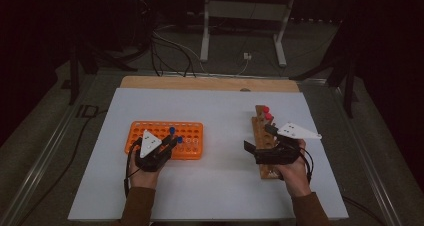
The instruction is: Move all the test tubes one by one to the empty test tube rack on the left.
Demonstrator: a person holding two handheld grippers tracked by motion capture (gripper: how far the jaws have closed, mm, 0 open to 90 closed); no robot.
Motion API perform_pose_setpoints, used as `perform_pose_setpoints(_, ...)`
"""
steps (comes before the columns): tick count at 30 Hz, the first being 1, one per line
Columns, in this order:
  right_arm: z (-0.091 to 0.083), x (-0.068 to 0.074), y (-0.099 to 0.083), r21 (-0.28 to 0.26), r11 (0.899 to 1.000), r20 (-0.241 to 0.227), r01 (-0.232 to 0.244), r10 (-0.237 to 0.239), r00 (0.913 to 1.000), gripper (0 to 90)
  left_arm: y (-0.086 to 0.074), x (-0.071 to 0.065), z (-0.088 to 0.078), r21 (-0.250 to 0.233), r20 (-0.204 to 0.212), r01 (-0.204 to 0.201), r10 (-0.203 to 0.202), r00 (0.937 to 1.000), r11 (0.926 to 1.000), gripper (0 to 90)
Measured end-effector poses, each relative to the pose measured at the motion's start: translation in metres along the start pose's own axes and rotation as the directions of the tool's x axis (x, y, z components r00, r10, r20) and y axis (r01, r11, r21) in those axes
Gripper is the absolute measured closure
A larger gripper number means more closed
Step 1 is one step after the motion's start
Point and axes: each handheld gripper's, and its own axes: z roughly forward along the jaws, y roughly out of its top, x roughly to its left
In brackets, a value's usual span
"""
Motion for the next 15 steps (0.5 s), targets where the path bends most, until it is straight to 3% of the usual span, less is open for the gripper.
perform_pose_setpoints(11, -0.0008, -0.0027, -0.0003, 0.002, 1.000, 0.004, -0.005, 0.005, 1.0000, 0.0, -0.0056, -0.0010, 0.0073, 0.109, -0.010, -0.019, 0.020, 0.9997, 0.9939, 77.3)
perform_pose_setpoints(15, -0.0012, -0.0029, -0.0002, 0.000, 1.000, 0.005, -0.006, 0.006, 1.0000, 0.0, -0.0062, -0.0027, 0.0086, 0.124, -0.005, -0.030, 0.031, 0.9995, 0.9919, 77.4)
